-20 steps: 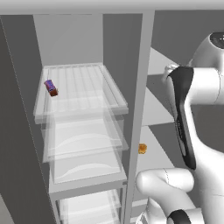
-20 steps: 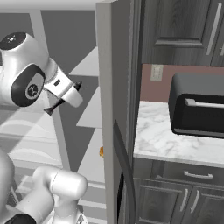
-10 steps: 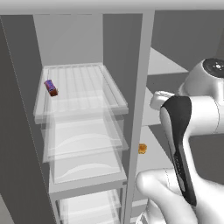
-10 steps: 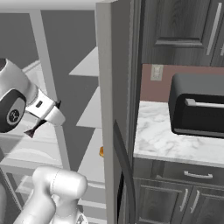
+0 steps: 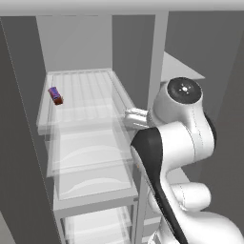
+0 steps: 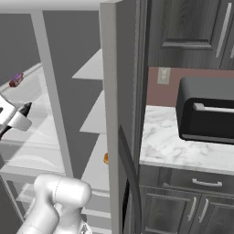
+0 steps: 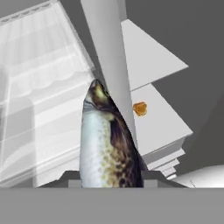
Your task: Pick up the frozen fish from the freezer, place it on any shelf in the fridge, and close the fridge and freezer doors when done.
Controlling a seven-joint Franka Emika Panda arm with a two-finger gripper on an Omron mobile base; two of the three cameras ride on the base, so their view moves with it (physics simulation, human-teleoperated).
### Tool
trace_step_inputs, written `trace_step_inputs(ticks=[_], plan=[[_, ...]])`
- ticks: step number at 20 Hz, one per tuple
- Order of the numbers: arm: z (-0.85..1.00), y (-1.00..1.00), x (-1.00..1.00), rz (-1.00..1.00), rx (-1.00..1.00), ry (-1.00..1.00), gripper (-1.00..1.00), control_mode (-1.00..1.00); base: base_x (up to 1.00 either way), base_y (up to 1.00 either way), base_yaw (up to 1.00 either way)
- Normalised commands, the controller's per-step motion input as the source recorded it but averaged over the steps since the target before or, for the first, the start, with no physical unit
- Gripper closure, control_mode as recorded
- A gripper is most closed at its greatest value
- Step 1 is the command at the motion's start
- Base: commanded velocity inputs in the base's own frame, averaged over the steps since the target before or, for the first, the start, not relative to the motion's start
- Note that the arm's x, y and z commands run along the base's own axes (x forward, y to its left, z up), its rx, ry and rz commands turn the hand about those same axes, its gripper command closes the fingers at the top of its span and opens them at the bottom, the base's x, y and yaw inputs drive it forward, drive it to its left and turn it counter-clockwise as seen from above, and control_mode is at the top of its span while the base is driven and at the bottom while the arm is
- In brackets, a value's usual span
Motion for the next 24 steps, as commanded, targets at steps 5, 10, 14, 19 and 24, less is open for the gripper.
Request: trace_step_inputs(ticks=[5, 10, 14, 19, 24], plan=[[0.11, 1.00, 0.10, 0.00, 0.00, 0.00, 1.00, -1.00, 0.00, 0.00, 0.00], [0.01, 0.81, 0.82, 0.00, 0.00, 0.00, 1.00, -1.00, 0.00, 0.00, 0.00], [-0.02, -0.06, 1.00, 0.00, -0.06, 0.00, 1.00, -1.00, 0.00, 0.00, 0.00], [-0.02, -0.04, 1.00, 0.00, -0.10, 0.00, 1.00, -1.00, 0.00, 0.00, 0.00], [0.00, 0.02, 1.00, 0.00, -0.10, 0.05, 1.00, -1.00, 0.00, 0.00, 0.00]])
